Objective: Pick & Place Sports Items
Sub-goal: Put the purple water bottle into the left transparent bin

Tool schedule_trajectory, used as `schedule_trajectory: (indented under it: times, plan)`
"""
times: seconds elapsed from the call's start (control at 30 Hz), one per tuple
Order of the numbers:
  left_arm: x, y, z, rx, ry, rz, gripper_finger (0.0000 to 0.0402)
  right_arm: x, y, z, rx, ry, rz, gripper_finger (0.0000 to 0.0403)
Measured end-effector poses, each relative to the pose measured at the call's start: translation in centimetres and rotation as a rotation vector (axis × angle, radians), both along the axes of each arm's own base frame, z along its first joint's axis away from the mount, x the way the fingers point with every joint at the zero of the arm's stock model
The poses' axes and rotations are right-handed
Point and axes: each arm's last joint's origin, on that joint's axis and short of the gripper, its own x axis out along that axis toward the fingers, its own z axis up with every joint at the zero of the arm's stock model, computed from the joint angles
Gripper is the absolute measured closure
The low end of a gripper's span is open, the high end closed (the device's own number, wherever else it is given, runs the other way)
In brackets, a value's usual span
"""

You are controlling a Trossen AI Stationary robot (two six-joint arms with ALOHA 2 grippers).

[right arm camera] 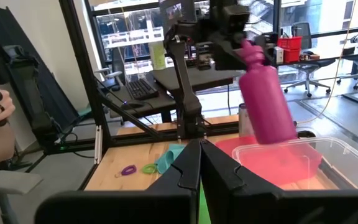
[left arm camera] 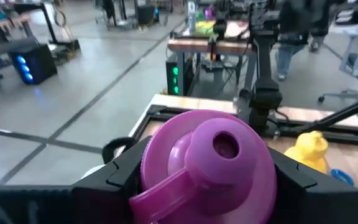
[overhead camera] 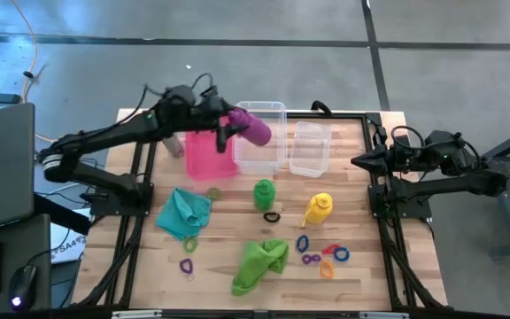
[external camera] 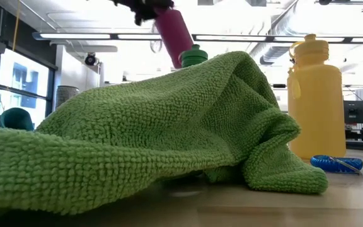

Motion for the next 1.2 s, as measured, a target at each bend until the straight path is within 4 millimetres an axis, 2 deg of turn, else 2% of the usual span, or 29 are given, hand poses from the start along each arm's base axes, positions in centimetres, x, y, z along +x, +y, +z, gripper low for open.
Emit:
schedule_trajectory:
  times: [0.23, 0.43, 0.73, 1.2]
  plan:
    - [4.1, 3.1, -1.0, -0.038, 0.066, -0.051, 0.0193, 0.0, 0.0, -0.3, 0.000, 0.032, 0.000, 0.0403]
    - [6.5, 4.7, -3.4, -0.092, 0.147, -0.076, 0.0193, 0.0, 0.0, -0.5, 0.000, 0.052, -0.003, 0.0403]
    - [8.6, 5.6, -7.2, -0.169, 0.265, -0.080, 0.0193, 0.0, 0.0, -0.5, -0.001, 0.056, -0.003, 0.0403]
    - [11.4, 5.1, -12.1, -0.233, 0.394, -0.109, 0.0193, 0.0, 0.0, -0.5, 0.000, 0.056, -0.004, 0.0403]
